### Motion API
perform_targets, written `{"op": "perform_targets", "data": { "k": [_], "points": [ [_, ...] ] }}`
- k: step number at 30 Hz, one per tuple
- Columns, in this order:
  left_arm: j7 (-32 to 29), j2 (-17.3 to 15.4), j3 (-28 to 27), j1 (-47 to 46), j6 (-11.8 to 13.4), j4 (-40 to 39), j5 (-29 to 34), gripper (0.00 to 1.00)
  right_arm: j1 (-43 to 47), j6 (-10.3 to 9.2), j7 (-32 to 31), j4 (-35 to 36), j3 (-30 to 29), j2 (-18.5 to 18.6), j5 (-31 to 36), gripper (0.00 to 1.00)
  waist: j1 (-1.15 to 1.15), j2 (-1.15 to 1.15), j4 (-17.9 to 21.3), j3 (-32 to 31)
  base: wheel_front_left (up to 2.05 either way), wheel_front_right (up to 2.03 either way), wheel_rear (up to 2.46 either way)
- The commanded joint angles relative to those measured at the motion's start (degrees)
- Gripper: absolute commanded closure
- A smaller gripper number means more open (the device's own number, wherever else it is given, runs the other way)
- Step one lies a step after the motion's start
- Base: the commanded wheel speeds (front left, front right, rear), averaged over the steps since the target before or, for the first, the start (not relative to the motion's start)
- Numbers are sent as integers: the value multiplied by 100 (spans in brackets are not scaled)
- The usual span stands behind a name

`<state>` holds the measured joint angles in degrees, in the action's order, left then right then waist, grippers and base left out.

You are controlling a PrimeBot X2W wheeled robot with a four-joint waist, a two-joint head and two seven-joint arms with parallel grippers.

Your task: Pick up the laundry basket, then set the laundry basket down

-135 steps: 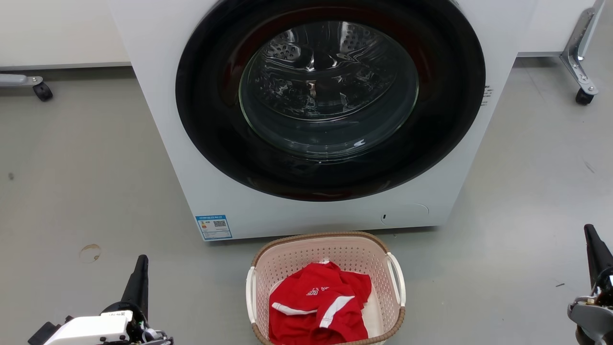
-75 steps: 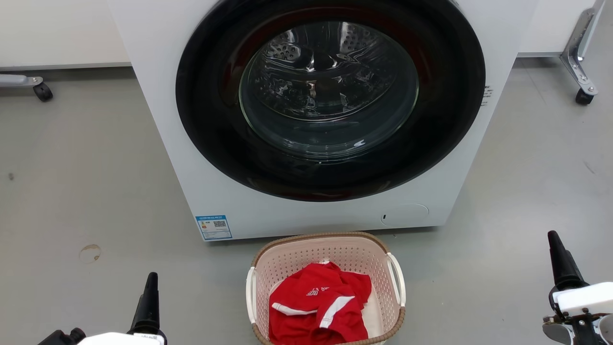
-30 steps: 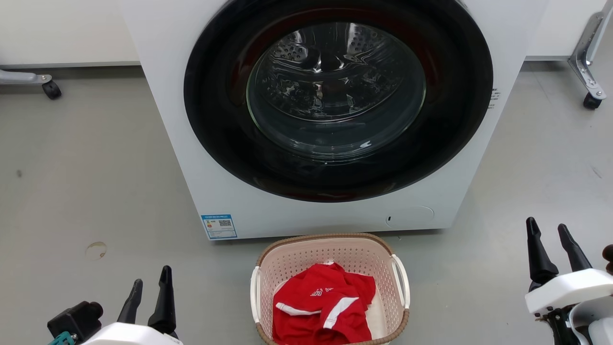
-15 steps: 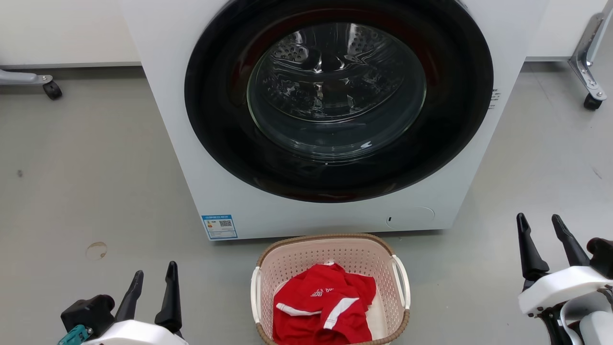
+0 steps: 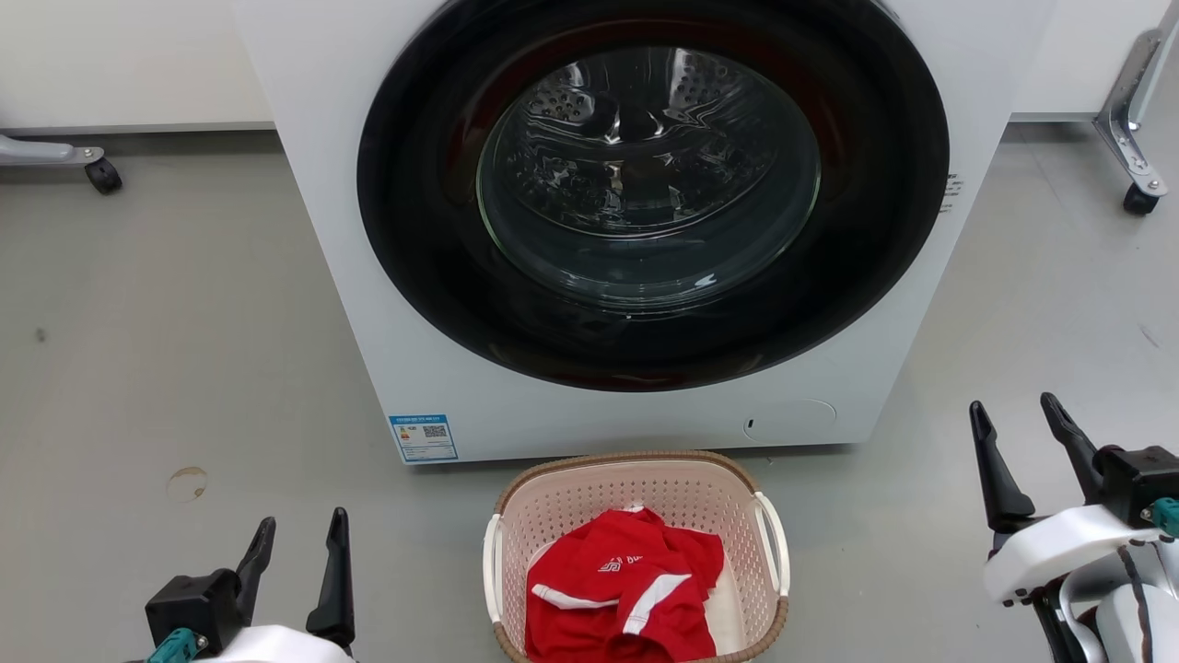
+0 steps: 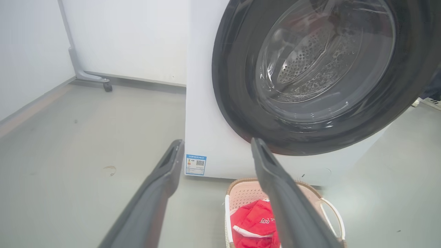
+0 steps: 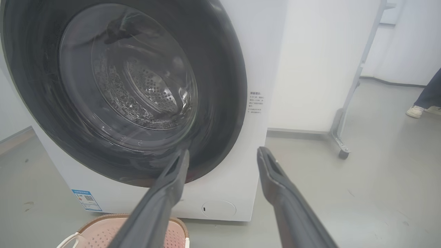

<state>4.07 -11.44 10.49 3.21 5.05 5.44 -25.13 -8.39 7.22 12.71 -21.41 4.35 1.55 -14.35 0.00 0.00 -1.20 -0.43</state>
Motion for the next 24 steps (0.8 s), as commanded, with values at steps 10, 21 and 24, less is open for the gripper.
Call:
{"op": "perform_targets", "data": {
  "k": [10,21,24],
  "points": [
    [170,-173,-19,-143,150,-205,528,0,-363,26,229,74,194,158,635,0,0,0,2,5,0,0,0],
    [198,-201,9,-181,159,-161,490,0,-383,26,229,62,188,172,605,0,0,0,30,22,0,0,0],
    [164,-211,24,-190,153,-153,467,0,-376,26,229,48,204,170,540,0,0,0,29,59,0,0,0]
  ]
}}
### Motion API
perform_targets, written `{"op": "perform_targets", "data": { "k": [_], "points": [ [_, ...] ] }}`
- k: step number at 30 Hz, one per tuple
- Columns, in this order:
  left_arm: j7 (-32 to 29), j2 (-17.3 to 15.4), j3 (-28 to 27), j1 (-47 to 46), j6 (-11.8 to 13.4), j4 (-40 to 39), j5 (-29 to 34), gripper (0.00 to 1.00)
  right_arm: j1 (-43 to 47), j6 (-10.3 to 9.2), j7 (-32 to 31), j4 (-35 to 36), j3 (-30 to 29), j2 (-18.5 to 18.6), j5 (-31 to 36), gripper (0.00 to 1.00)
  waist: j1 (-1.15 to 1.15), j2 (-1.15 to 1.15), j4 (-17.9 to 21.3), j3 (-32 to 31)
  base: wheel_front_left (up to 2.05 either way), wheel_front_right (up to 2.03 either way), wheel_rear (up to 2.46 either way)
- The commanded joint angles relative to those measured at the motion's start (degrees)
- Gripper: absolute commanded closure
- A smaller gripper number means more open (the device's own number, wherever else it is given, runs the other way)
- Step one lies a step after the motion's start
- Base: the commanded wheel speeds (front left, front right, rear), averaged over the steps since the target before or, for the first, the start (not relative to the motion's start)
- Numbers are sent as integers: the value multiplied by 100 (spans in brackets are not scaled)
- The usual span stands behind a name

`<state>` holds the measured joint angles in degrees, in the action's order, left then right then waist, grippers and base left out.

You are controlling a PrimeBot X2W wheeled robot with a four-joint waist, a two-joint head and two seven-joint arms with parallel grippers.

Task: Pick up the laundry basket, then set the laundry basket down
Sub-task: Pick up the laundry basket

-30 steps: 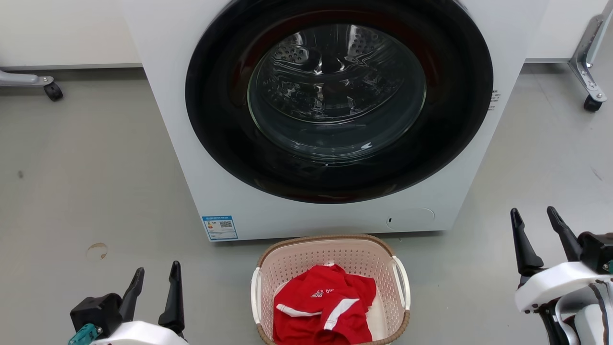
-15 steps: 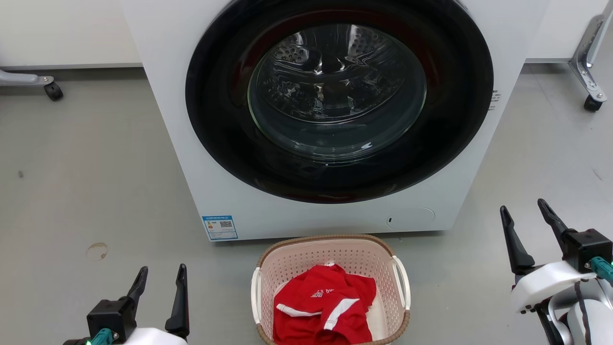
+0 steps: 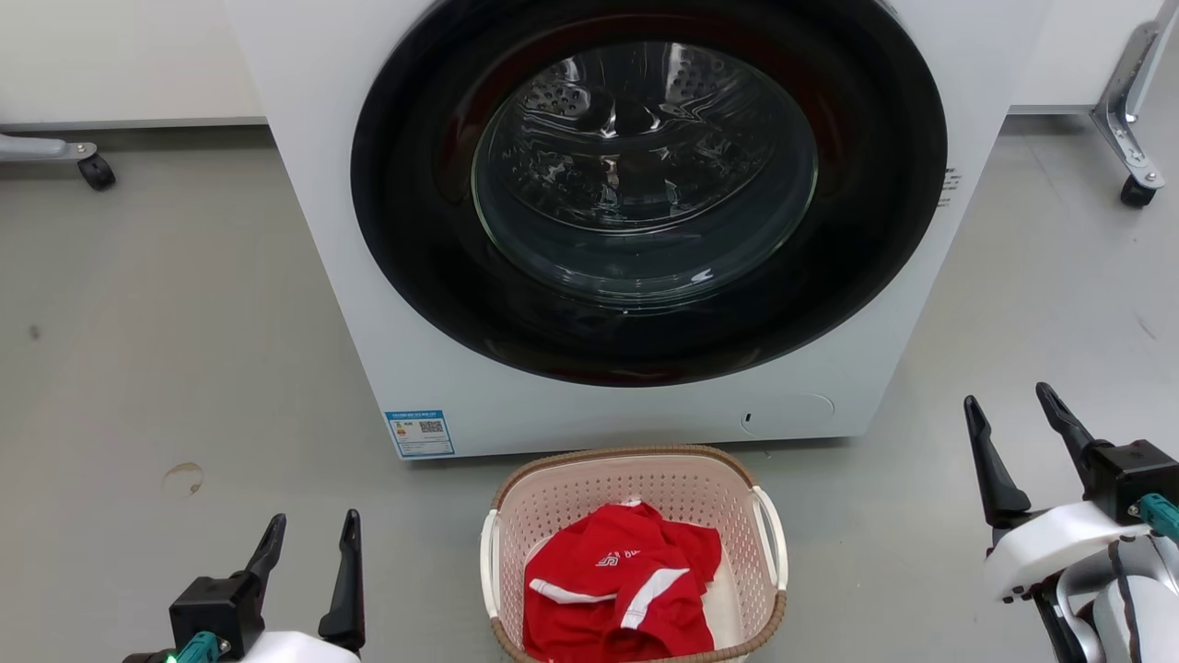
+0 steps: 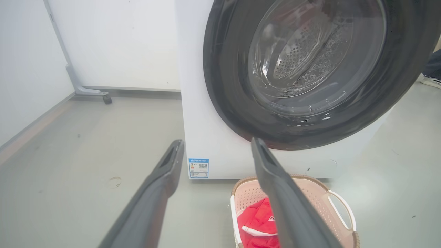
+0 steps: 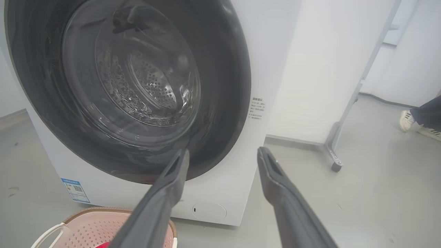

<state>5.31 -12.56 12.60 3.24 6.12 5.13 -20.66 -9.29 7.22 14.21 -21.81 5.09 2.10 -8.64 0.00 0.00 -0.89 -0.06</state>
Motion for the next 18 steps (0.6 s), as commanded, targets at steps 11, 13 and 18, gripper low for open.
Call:
{"op": "perform_targets", "data": {
  "k": [11,13,18],
  "points": [
    [-335,-144,-36,-528,-104,-60,-88,0,-428,26,58,-34,421,139,-603,0,0,0,-74,687,0,0,0],
    [-360,-105,24,-730,-133,-15,-87,0,-516,26,62,-45,493,183,-679,0,0,0,-118,1032,0,0,0],
    [-255,42,111,-1112,-199,164,-116,0,-665,26,68,-39,538,292,-691,0,0,0,-188,1648,0,0,0]
  ]
}}
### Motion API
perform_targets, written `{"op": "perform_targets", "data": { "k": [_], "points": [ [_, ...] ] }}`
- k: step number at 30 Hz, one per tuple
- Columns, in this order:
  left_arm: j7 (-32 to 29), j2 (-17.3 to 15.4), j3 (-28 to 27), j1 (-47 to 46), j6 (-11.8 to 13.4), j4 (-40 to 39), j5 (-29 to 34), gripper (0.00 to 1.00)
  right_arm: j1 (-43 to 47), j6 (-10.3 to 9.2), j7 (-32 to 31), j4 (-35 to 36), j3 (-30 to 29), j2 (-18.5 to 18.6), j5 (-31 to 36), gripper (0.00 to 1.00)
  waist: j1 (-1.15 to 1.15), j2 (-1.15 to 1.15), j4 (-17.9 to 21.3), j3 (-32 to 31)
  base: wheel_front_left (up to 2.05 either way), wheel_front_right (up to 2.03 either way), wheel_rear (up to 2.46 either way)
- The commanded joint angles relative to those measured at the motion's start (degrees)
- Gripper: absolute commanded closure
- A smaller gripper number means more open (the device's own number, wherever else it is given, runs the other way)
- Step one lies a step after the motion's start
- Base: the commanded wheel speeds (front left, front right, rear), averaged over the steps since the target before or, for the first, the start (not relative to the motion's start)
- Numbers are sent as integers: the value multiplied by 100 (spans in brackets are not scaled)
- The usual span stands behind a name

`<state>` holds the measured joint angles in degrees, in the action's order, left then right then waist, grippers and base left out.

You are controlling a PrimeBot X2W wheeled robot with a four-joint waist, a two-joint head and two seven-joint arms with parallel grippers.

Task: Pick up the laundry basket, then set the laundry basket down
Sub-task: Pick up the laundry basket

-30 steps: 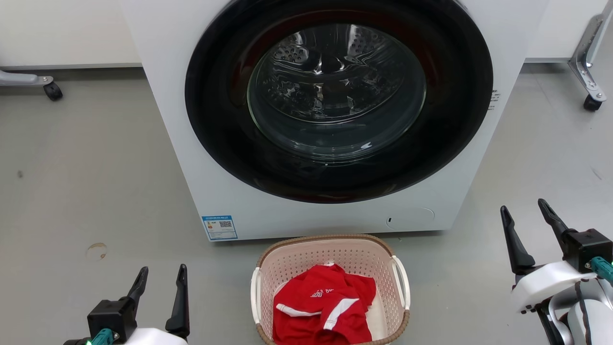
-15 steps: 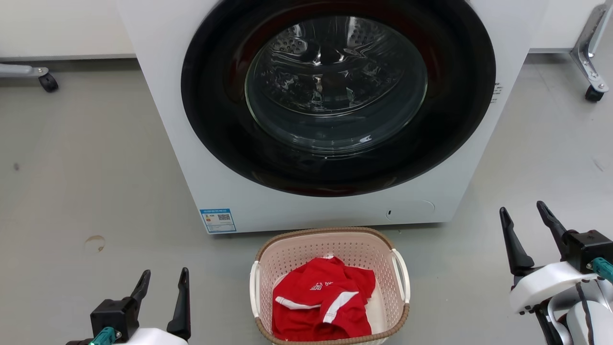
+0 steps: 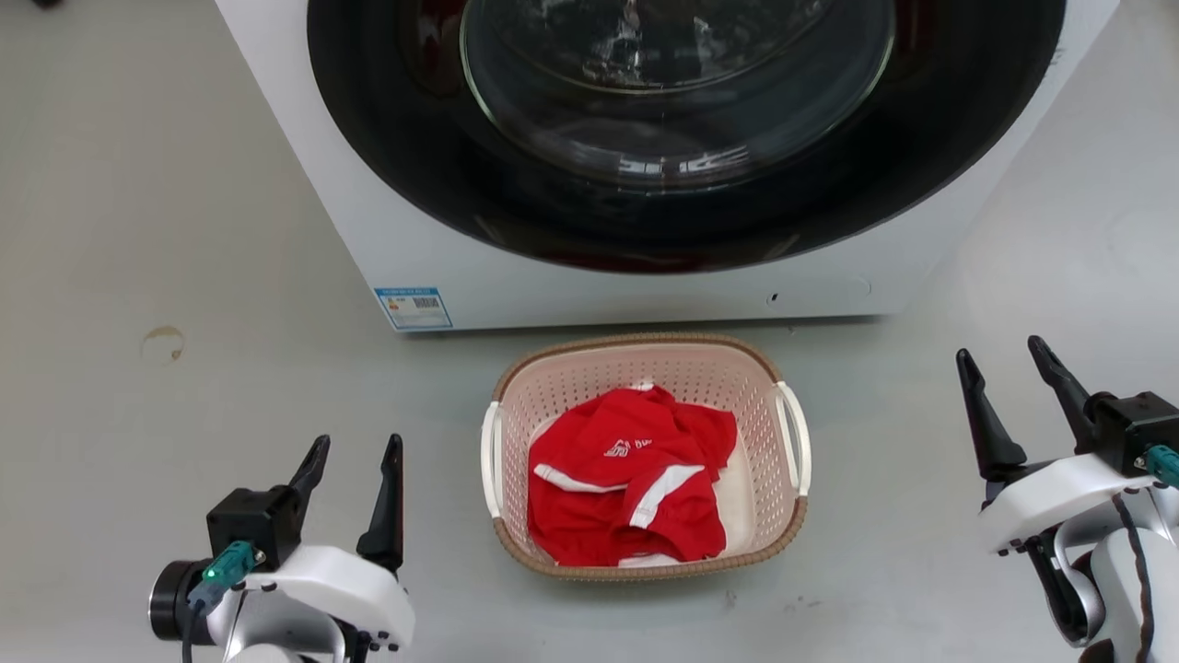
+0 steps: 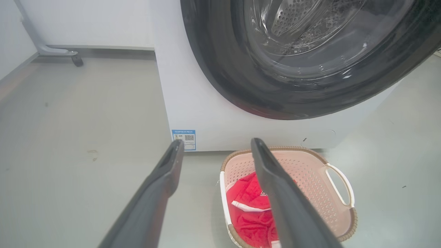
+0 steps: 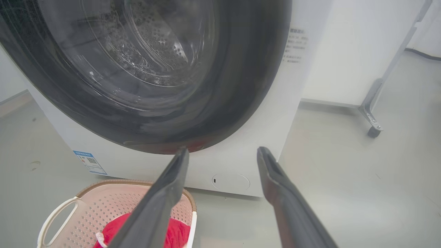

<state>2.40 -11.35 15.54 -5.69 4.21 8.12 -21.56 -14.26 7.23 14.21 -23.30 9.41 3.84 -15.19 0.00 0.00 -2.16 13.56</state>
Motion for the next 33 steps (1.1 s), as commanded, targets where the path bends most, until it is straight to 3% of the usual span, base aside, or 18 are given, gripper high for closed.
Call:
{"op": "perform_targets", "data": {
  "k": [1,11,19,33],
  "points": [
    [94,-32,-178,-300,-30,-94,-51,0,-192,25,70,107,95,139,-63,0,0,0,-78,412,0,0,0],
    [739,389,-72,-979,-229,698,-196,0,-259,25,77,196,61,349,-140,0,0,0,-272,1573,0,0,0],
    [1053,650,152,-1765,-555,1772,-279,0,-428,25,78,150,87,399,-346,0,0,0,-442,2350,0,0,0],
    [1257,844,735,-3117,-1044,3459,-525,0,-1008,25,78,-607,577,348,-737,0,0,0,-609,2960,0,0,0]
  ]
}}
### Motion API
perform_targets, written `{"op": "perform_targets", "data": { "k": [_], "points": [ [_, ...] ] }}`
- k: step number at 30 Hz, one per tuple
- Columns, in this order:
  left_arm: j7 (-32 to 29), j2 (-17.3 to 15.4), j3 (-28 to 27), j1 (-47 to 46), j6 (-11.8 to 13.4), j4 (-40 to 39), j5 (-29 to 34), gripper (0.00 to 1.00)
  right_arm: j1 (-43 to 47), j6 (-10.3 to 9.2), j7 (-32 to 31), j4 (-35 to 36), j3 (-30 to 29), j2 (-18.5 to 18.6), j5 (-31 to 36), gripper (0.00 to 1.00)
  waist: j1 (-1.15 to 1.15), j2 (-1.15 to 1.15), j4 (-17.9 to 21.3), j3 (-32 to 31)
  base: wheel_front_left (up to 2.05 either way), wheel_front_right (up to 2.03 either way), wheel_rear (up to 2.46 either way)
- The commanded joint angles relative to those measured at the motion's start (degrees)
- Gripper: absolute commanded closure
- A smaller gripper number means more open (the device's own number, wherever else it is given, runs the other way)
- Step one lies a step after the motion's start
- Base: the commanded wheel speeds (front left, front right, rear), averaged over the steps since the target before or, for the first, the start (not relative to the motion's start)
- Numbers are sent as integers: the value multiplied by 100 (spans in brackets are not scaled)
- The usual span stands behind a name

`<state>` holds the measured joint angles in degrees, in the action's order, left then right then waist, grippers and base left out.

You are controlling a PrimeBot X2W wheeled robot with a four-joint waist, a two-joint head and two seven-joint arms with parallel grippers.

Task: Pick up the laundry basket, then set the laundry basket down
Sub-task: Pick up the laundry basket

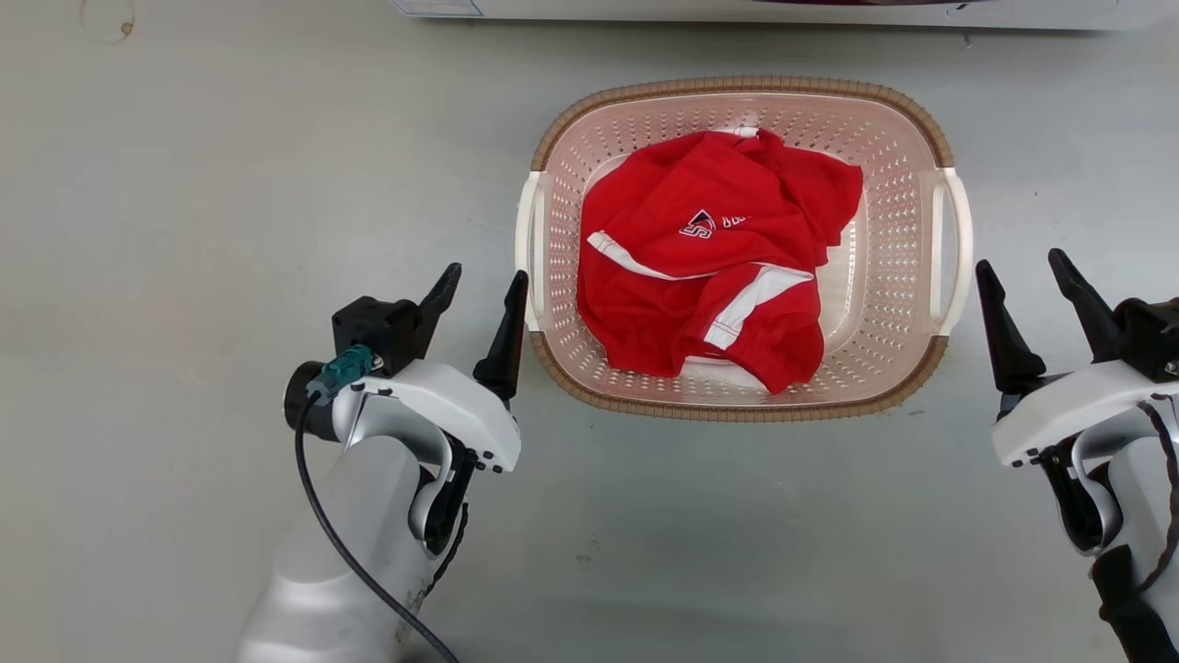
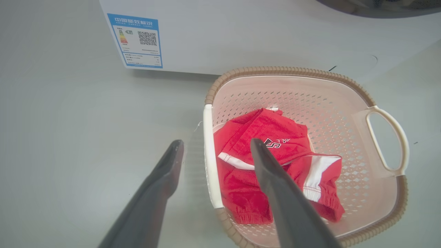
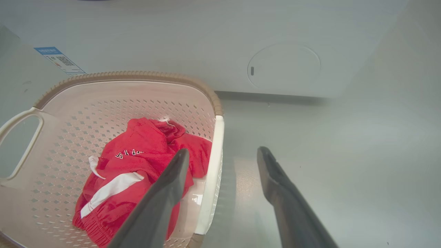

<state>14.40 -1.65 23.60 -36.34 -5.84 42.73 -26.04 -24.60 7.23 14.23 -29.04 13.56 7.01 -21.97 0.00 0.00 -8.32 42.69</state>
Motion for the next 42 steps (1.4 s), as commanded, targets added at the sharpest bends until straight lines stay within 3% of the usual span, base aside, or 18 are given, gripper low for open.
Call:
{"op": "perform_targets", "data": {
  "k": [1,8,24,42],
  "points": [
    [58,-125,-22,-103,-60,58,-144,0,-37,25,76,-106,191,21,-82,0,0,0,15,77,0,0,0],
    [59,-124,317,-482,-132,638,-354,0,-399,25,76,-561,367,-56,-203,0,0,0,95,259,0,0,0],
    [60,-123,820,-1580,-164,1534,-809,0,-1713,25,76,-1602,1505,-195,-719,0,0,0,200,998,0,0,0],
    [60,-125,1503,-2122,-164,2246,-1423,0,-2133,25,76,-1908,1776,-252,-1033,0,0,0,244,1288,0,0,0]
  ]
}}
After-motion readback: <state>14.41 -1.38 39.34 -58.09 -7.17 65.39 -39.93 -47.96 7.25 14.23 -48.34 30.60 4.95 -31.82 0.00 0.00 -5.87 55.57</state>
